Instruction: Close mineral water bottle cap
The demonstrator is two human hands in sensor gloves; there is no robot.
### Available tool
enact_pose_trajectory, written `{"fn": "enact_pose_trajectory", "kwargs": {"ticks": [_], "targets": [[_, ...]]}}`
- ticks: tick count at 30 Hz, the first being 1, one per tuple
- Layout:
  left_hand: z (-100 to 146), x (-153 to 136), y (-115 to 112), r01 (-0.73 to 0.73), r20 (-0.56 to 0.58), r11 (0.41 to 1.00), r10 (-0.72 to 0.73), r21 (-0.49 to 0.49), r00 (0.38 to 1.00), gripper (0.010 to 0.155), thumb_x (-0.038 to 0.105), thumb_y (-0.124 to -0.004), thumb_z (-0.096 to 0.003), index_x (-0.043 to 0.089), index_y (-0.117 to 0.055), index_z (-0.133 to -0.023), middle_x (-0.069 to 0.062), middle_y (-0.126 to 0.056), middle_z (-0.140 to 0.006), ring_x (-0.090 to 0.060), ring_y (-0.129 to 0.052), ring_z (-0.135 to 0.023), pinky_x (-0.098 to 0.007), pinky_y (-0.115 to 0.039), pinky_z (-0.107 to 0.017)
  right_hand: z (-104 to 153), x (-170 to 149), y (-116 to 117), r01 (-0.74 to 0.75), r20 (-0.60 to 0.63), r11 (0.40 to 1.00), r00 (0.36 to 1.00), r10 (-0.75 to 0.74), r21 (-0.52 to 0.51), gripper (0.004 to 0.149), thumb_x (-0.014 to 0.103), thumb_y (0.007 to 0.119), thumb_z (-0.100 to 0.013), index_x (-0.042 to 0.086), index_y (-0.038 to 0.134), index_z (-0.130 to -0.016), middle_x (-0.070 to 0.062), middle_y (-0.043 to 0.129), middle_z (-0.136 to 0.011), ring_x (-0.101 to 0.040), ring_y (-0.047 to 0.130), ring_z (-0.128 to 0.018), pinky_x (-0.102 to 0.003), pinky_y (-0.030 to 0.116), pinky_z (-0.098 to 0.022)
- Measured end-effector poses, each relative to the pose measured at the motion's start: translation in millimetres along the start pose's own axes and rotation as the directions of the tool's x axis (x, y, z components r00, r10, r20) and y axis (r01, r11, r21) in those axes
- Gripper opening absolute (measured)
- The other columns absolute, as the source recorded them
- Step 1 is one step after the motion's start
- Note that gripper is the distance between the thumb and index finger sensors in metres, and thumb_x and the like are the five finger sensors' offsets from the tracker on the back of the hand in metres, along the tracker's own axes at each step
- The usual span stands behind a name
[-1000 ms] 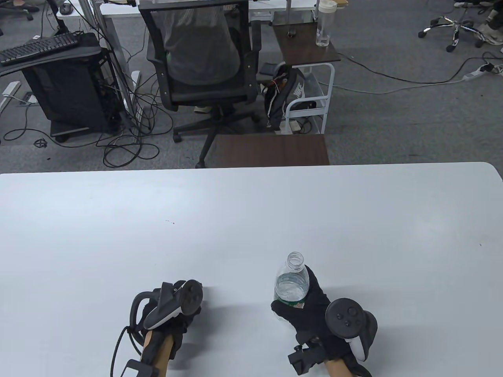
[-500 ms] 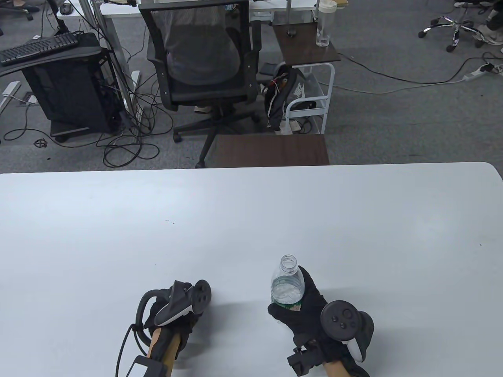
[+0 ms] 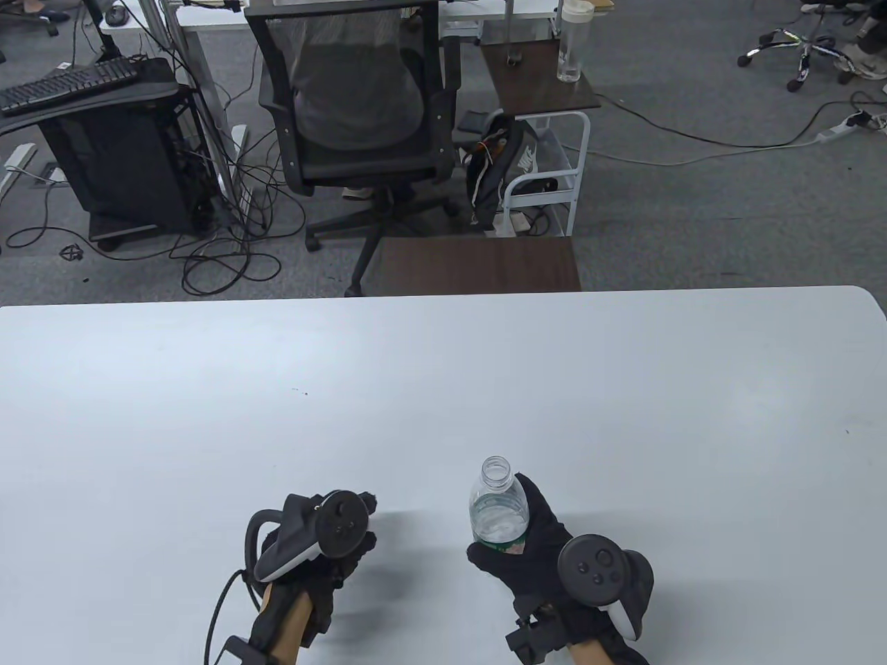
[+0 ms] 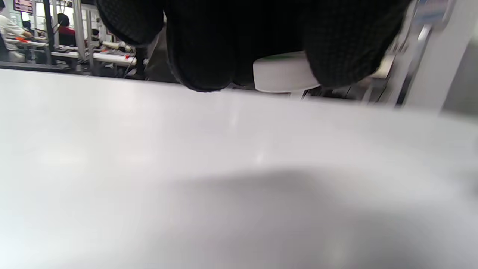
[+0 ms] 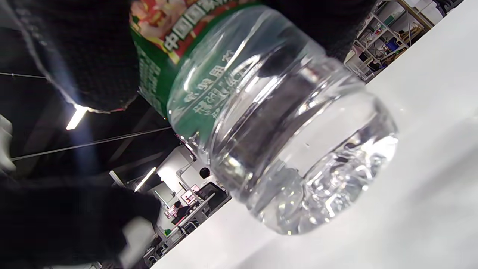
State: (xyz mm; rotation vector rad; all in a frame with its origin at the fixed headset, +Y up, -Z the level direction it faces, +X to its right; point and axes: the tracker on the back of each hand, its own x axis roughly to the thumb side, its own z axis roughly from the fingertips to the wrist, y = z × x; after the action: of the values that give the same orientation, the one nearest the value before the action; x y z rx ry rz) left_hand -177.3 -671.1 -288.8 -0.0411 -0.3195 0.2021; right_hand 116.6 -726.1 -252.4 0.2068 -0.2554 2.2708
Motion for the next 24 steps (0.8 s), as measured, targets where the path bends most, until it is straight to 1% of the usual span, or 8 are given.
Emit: {"fn": "enact_pose_trajectory", "kwargs": {"ticks": [2, 5, 9, 12, 17, 20, 21, 24], "targets": [[6.9, 18.4, 28.8, -0.1, 0.056, 0.992, 0.096, 0.08, 0.994, 0.057, 0.038, -0.09, -0.0501, 0.018, -0.075, -0.101, -0.018, -0.082, -0.096, -0.04, -0.092, -0.078, -0.063, -0.065, -0.066, 2.0, 0.4, 2.7, 0.007, 0.01, 1.0, 1.0, -0.007, 0.007, 0.097, 0.061, 0.095, -0.034, 0.025, 0.042, -0.108, -0.002, 0.067, -0.107, -0.023, 0.087, -0.097, -0.046, 0.077, -0.072], [14.0, 42.9, 57.0, -0.16, 0.101, 0.978, 0.147, 0.137, 0.984, 0.056, 0.042, -0.086, -0.0526, 0.016, -0.075, -0.102, -0.02, -0.083, -0.094, -0.041, -0.092, -0.075, -0.064, -0.064, -0.066, 3.6, 1.9, 4.8, -0.011, 0.032, 1.0, 0.999, 0.011, 0.015, 0.097, 0.063, 0.093, -0.035, 0.024, 0.043, -0.108, -0.003, 0.069, -0.106, -0.022, 0.089, -0.096, -0.045, 0.078, -0.071], [18.1, 67.1, 78.6, -0.174, 0.109, 0.956, 0.151, 0.237, 0.982, 0.056, 0.044, -0.087, -0.0526, 0.017, -0.076, -0.101, -0.02, -0.084, -0.092, -0.04, -0.093, -0.073, -0.065, -0.064, -0.066, 3.9, 3.1, 6.2, -0.031, 0.035, 0.999, 0.999, 0.03, 0.014, 0.097, 0.062, 0.094, -0.035, 0.024, 0.042, -0.107, -0.003, 0.069, -0.106, -0.022, 0.088, -0.096, -0.045, 0.078, -0.071], [20.0, 77.0, 91.1, -0.253, 0.127, 0.911, 0.222, 0.326, 0.967, 0.056, 0.044, -0.086, -0.053, 0.016, -0.076, -0.101, -0.02, -0.084, -0.092, -0.04, -0.092, -0.072, -0.065, -0.063, -0.066, 4.7, 2.1, 6.6, -0.037, 0.039, 0.999, 0.999, 0.036, 0.01, 0.097, 0.062, 0.094, -0.035, 0.023, 0.043, -0.107, -0.004, 0.069, -0.106, -0.023, 0.089, -0.095, -0.046, 0.078, -0.071], [23.1, 96.1, 88.6, -0.356, 0.233, 0.851, 0.283, 0.387, 0.93, 0.057, 0.047, -0.088, -0.0515, 0.017, -0.078, -0.099, -0.019, -0.086, -0.09, -0.039, -0.094, -0.07, -0.065, -0.064, -0.065, 5.4, 6.3, 10.3, -0.074, 0.049, 0.997, 0.996, 0.073, 0.013, 0.097, 0.062, 0.094, -0.035, 0.024, 0.043, -0.107, -0.003, 0.068, -0.106, -0.022, 0.088, -0.096, -0.045, 0.077, -0.072], [20.6, 103.5, 78.7, -0.271, 0.22, 0.884, 0.198, 0.38, 0.955, 0.056, 0.05, -0.085, -0.0525, 0.02, -0.077, -0.1, -0.017, -0.085, -0.091, -0.037, -0.094, -0.071, -0.065, -0.064, -0.066, 8.0, 11.5, 11.5, -0.098, 0.079, 0.995, 0.992, 0.097, -0.003, 0.097, 0.062, 0.094, -0.035, 0.023, 0.043, -0.107, -0.004, 0.069, -0.106, -0.022, 0.089, -0.095, -0.045, 0.078, -0.071], [19.7, 103.7, 77.4, -0.288, 0.235, 0.866, 0.205, 0.408, 0.95, 0.056, 0.05, -0.085, -0.0519, 0.02, -0.079, -0.099, -0.017, -0.086, -0.09, -0.037, -0.094, -0.07, -0.065, -0.064, -0.066, 8.7, 10.8, 12.4, -0.092, 0.077, 0.996, 0.993, 0.092, 0.005, 0.097, 0.062, 0.094, -0.034, 0.022, 0.044, -0.107, -0.004, 0.07, -0.105, -0.022, 0.089, -0.095, -0.045, 0.078, -0.07], [15.5, 100.5, 74.4, -0.333, 0.248, 0.863, 0.251, 0.379, 0.936, 0.055, 0.049, -0.086, -0.0518, 0.021, -0.08, -0.098, -0.018, -0.085, -0.09, -0.037, -0.094, -0.07, -0.066, -0.063, -0.066, 7.8, 9.4, 14.7, -0.075, 0.064, 0.997, 0.995, 0.073, 0.025, 0.097, 0.062, 0.094, -0.035, 0.022, 0.043, -0.107, -0.004, 0.069, -0.105, -0.022, 0.089, -0.095, -0.045, 0.078, -0.071]]}}
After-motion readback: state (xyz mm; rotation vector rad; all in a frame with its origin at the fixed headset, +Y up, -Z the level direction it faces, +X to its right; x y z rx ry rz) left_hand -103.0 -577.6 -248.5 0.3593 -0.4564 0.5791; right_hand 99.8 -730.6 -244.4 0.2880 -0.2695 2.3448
